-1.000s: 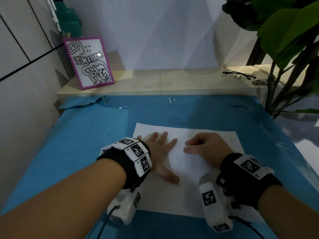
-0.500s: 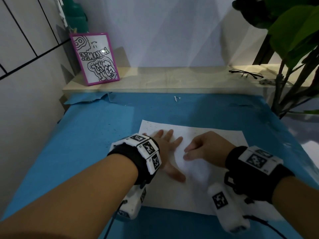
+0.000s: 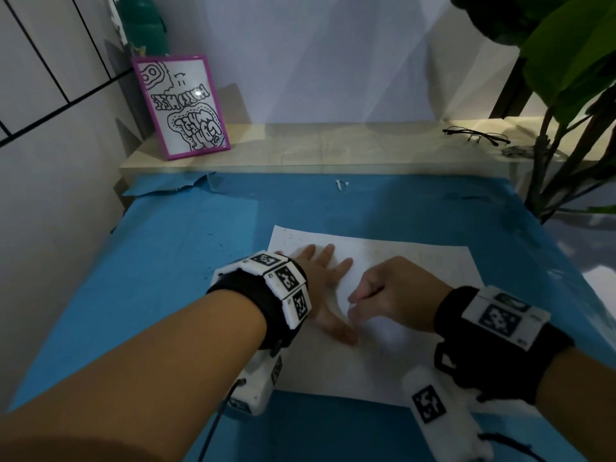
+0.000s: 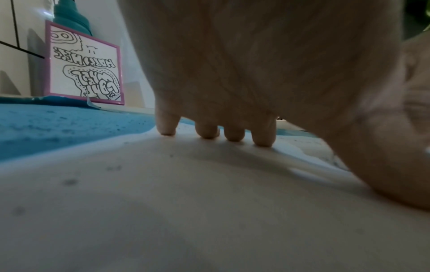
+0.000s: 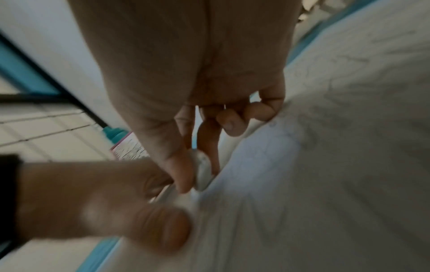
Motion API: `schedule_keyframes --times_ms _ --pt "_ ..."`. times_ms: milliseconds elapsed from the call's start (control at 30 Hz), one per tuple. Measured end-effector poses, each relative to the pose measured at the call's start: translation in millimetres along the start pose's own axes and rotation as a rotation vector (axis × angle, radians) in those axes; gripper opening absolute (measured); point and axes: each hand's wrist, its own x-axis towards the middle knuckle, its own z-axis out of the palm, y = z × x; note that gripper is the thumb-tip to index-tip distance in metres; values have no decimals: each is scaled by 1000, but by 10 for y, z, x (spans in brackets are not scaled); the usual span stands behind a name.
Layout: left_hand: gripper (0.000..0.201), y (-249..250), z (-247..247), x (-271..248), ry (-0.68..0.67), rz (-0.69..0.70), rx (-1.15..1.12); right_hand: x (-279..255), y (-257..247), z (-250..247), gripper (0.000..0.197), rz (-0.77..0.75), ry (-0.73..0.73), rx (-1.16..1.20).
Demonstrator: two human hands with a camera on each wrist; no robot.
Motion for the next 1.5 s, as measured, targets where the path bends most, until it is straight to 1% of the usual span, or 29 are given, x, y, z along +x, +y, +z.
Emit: schedule_keyframes --times_ms 33,100,133,167,233,267,300,367,400,433,533,567,667,700,733,800,833,867,900,933,1000,1067,1100,1167,1200,1300,1333,1433,1500 --pt "119 -5 3 7 -3 -1 -8 24 28 -49 10 13 28 29" --pt "120 -15 6 28 -18 -4 -18 80 85 -105 11 31 174 76" --pt "120 -19 13 32 -23 -6 -19 84 95 -86 12 26 213 78" --pt "120 -19 10 29 -24 -7 -16 71 93 -50 13 6 204 57" --pt "119 -18 11 23 -15 -3 -13 4 74 26 14 -30 95 -3" --pt "120 -20 9 21 -12 -2 -16 -17 73 12 12 -28 62 9" --pt "120 -22 9 22 -15 -3 -20 -9 90 -37 11 -14 74 32" --pt "121 -26 5 36 -27 -5 -20 38 141 -124 12 18 180 41" --pt "121 -23 5 37 -32 -7 -21 43 154 -120 15 17 212 30" --pt "121 -21 4 36 -32 -8 -20 36 150 -91 18 1 207 9" --pt "120 -16 -4 24 -25 -6 -16 -34 111 -30 18 -23 74 -23" --pt "121 -14 -6 24 -28 -6 -18 -25 125 -81 17 -14 76 -11" --pt "121 -8 -13 33 -45 -11 -20 36 174 -196 20 4 211 -44" --pt "121 -11 -11 34 -48 -12 -20 26 171 -173 22 -10 202 -52" --pt "121 -13 -11 35 -46 -13 -20 2 164 -131 23 -25 162 -65" --pt "122 -16 -9 34 -40 -13 -22 -45 179 -105 20 -21 84 -50" --pt "122 -14 -10 35 -42 -12 -23 -46 207 -142 16 -8 101 -31" --pt "122 -11 -14 35 -47 -13 -25 -37 232 -184 14 4 152 -21" --pt "122 -6 -20 39 -51 -15 -25 -37 243 -205 15 2 203 -23" --pt "122 -3 -23 39 -52 -17 -23 -46 240 -193 18 -12 218 -39" --pt "122 5 -25 27 -41 -15 -15 -98 203 -95 23 -56 144 -95" --pt "122 5 -25 22 -31 -13 -11 -115 192 -92 21 -44 85 -79" --pt "122 7 -21 17 -33 -13 -14 -86 221 -141 20 -29 113 -64" --pt "122 10 -24 28 -36 -16 -14 -22 235 -214 20 -11 217 -72" --pt "122 12 -20 26 -36 -17 -11 -14 219 -192 22 -24 222 -86" --pt "122 7 -6 38 -20 -20 -7 -67 133 -26 23 -89 98 -141" --pt "122 3 -6 40 -21 -19 -10 -55 131 -39 23 -83 92 -123" --pt "122 6 -5 46 -39 -21 -12 44 140 -127 23 -47 197 -106" --pt "116 20 -1 42 -25 -28 17 42 61 -39 13 -103 111 -189"
